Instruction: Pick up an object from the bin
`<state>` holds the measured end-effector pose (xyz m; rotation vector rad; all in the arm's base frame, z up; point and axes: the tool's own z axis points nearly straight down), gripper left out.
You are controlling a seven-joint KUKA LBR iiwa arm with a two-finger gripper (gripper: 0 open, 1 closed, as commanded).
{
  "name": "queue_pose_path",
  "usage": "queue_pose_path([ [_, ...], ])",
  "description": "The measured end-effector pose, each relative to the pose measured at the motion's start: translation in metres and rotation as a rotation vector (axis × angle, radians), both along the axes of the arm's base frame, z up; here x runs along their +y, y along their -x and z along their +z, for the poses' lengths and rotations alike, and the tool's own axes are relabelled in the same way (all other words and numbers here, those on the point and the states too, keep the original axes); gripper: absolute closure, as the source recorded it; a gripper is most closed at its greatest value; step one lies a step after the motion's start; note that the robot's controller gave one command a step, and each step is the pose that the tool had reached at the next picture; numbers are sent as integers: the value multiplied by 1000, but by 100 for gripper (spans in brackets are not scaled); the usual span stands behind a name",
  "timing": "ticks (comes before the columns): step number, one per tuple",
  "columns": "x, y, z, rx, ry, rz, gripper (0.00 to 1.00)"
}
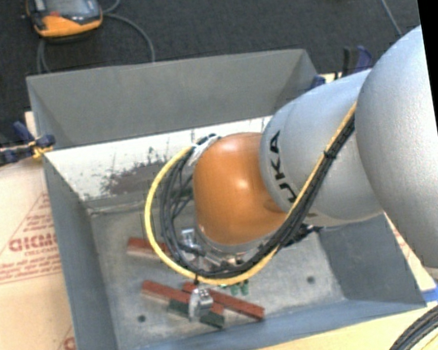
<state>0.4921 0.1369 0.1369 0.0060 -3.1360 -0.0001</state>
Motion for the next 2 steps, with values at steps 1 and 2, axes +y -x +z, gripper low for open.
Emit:
queue_pose_path([
  [1,0,-2,4,-7,-1,-4,0],
  [2,8,-13,-58,-13,-5,3,100],
])
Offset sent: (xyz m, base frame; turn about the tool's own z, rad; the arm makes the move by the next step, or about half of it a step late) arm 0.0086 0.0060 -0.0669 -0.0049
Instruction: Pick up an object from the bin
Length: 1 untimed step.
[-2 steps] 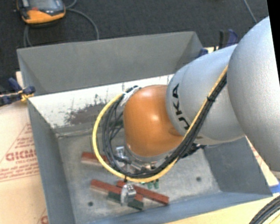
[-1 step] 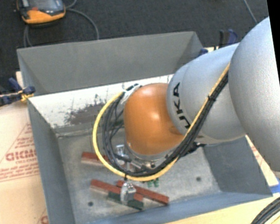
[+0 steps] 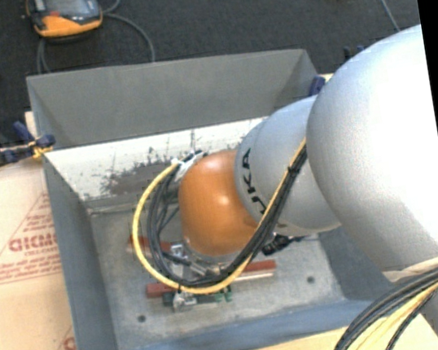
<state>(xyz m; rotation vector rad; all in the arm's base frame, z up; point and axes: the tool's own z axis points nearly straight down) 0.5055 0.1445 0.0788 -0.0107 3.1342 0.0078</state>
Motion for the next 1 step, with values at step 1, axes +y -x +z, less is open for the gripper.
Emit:
queue_pose_path([
  [1,0,0,0,0,0,-1,100],
])
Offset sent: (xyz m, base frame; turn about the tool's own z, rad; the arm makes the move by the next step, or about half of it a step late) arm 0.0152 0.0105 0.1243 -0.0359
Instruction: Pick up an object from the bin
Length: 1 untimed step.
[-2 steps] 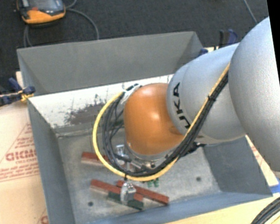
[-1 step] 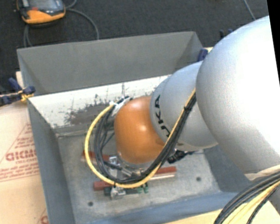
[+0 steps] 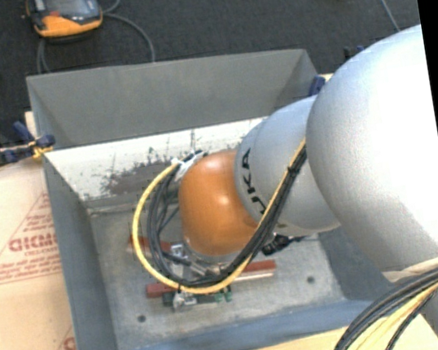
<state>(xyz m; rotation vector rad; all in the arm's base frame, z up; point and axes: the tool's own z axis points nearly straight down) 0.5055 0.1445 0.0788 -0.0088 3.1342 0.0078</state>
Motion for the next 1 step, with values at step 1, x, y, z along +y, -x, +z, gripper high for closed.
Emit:
queue_pose_path([
  [1,9,-16,125,5,5,33,100],
])
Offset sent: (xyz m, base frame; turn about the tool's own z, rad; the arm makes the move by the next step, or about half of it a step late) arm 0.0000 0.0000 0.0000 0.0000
